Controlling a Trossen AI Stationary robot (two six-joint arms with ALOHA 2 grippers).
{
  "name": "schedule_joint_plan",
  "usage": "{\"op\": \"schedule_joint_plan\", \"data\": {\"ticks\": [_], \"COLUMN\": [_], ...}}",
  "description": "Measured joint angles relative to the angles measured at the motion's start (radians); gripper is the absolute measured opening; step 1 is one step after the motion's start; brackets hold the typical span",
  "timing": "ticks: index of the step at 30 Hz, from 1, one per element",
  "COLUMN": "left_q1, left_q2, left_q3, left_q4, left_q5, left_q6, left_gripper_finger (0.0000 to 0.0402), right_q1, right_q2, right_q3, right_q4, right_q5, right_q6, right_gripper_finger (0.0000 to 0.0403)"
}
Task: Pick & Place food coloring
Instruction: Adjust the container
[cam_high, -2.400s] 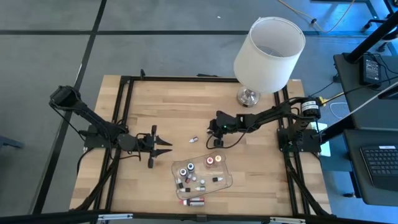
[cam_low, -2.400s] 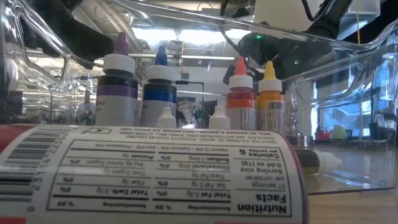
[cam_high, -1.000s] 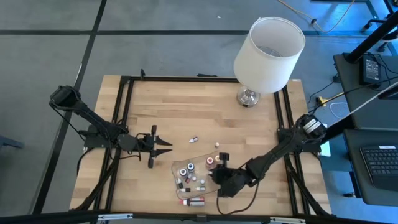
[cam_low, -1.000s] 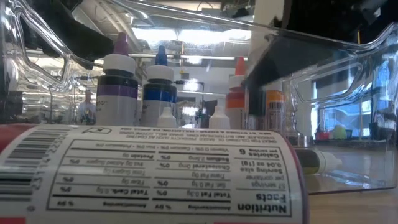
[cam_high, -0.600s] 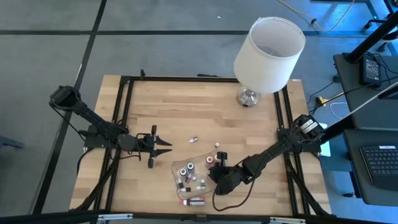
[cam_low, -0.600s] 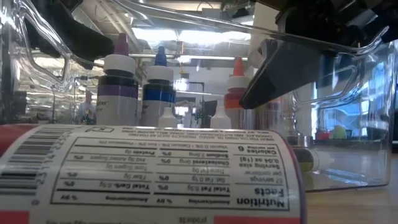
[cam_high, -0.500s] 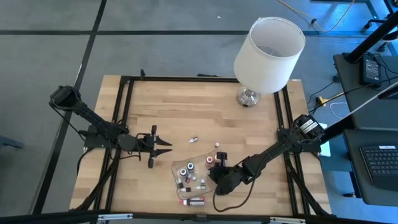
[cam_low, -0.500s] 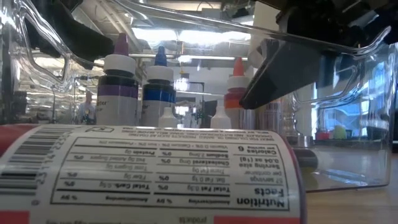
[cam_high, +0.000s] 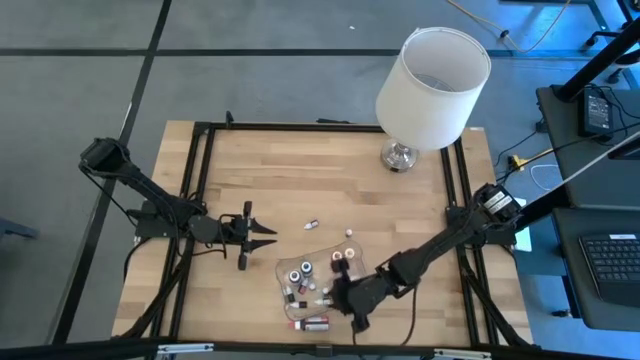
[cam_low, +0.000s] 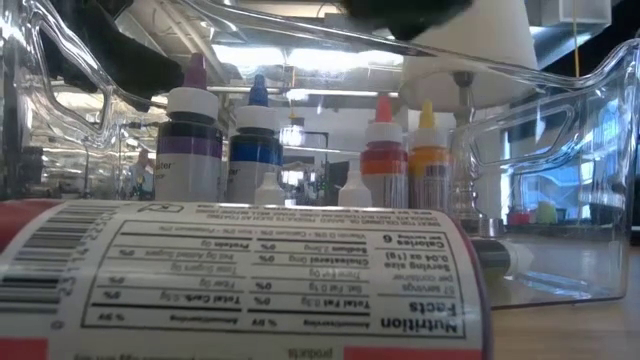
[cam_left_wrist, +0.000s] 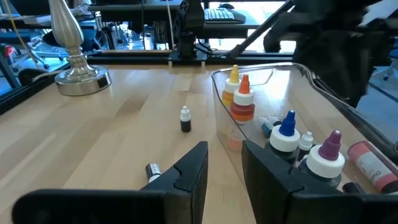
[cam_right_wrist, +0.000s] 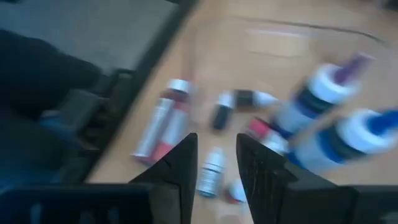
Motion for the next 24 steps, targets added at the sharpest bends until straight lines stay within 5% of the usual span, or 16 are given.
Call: {"op": "schedule_joint_plan", "data": {"ticks": [6,18,24], "left_q1": [0.000,0.000,0.000], "left_q2": [0.000,0.000,0.000], "left_q3": [0.000,0.000,0.000], "left_q4": [0.000,0.000,0.000], "left_q5": [0.000,0.000,0.000], "left_q6": [0.001,0.000,-0.001], "left_gripper_finger": [0.0097,0.0098,0.0098], "right_q1": [0.008,0.007,-0.004], "right_q2": [0.004,0.087,0.089], "right_q3": [0.024,0.021,0.021], "right_q4": [0.031,0.021,0.026], "right_q5": [-0.219,-0.254,-0.197], "right_q6": [0.015,0.103,0.089], "right_gripper_finger": [0.0106,0.0008,0.0011]}}
